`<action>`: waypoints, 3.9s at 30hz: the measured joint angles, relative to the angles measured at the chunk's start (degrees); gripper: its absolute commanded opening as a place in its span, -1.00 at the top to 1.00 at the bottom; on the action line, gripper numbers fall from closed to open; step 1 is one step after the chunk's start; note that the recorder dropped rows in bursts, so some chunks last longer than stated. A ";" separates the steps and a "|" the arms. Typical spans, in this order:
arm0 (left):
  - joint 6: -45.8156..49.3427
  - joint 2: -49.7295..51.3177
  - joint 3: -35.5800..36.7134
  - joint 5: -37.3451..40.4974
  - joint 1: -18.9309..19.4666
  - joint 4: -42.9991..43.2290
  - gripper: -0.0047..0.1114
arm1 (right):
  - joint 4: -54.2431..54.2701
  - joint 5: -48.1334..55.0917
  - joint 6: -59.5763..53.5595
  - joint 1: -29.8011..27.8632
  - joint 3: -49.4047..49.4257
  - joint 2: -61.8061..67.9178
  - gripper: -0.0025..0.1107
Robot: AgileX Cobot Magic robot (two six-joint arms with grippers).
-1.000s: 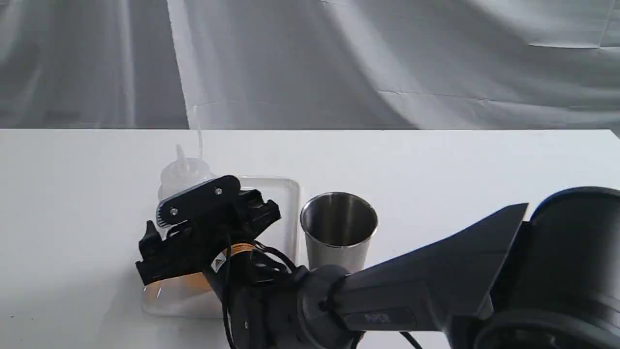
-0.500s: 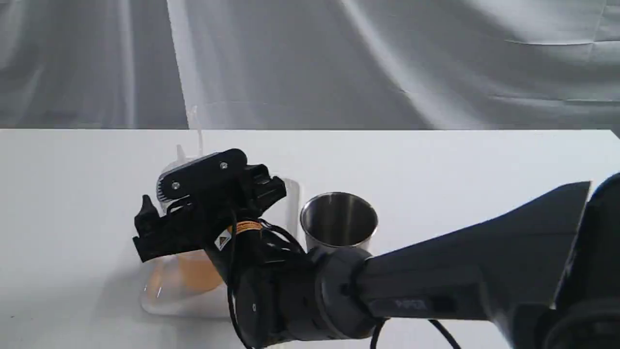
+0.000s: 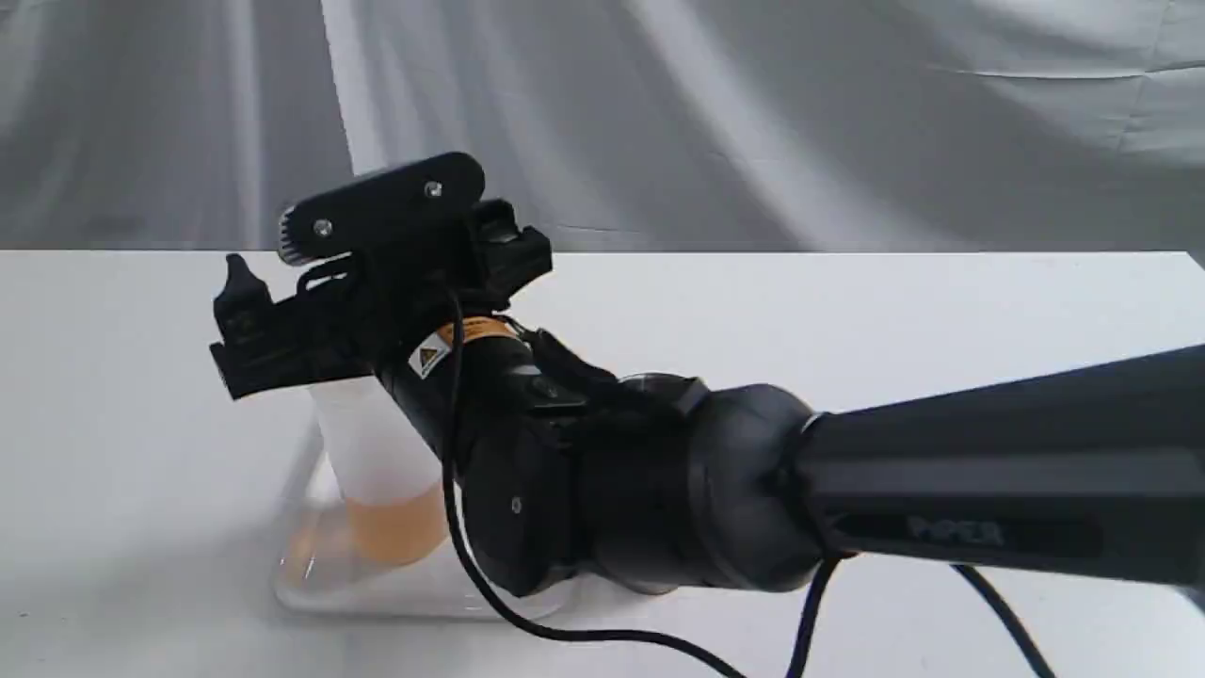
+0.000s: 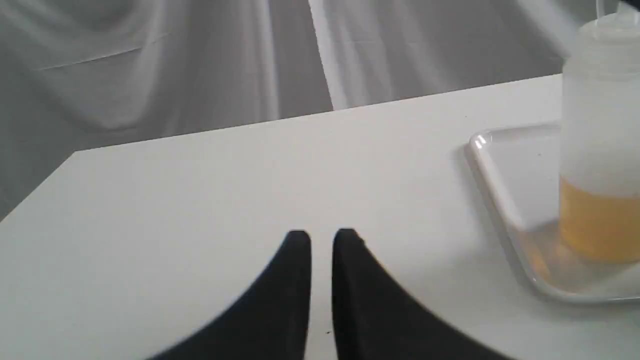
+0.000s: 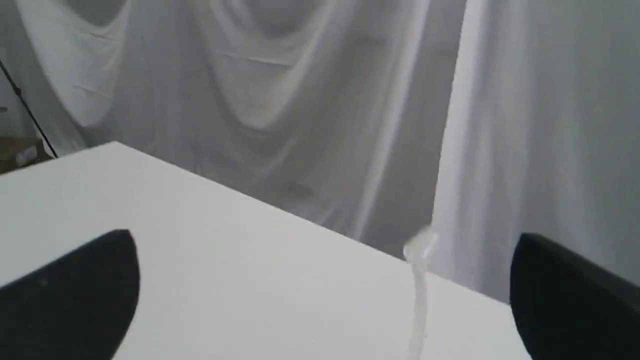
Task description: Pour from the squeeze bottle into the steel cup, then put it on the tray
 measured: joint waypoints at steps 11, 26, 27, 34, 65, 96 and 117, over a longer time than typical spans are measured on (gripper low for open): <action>0.00 0.00 0.00 0.00 0.00 0.00 0.78 | -2.32 8.44 -1.93 1.69 0.64 -10.50 -0.90; 0.00 0.00 0.00 0.00 0.00 0.00 0.78 | -2.41 4.47 -4.76 1.77 18.40 -30.76 -0.90; 0.00 0.00 0.00 0.00 0.00 0.00 0.78 | -2.41 4.19 -4.84 1.77 20.01 -32.50 -0.90; 0.00 0.00 0.00 0.00 0.00 0.00 0.78 | -2.41 3.67 -4.97 1.77 30.94 -43.32 -0.90; 0.00 0.00 0.00 0.00 0.00 0.00 0.78 | -2.87 7.67 -6.93 1.77 58.72 -73.11 0.96; 0.00 0.00 0.00 0.00 0.00 0.00 0.78 | -8.76 8.78 5.28 1.92 73.41 -73.11 0.96; 0.00 0.00 0.00 0.00 0.00 0.00 0.78 | -17.43 14.29 5.28 -9.59 76.88 -91.11 0.96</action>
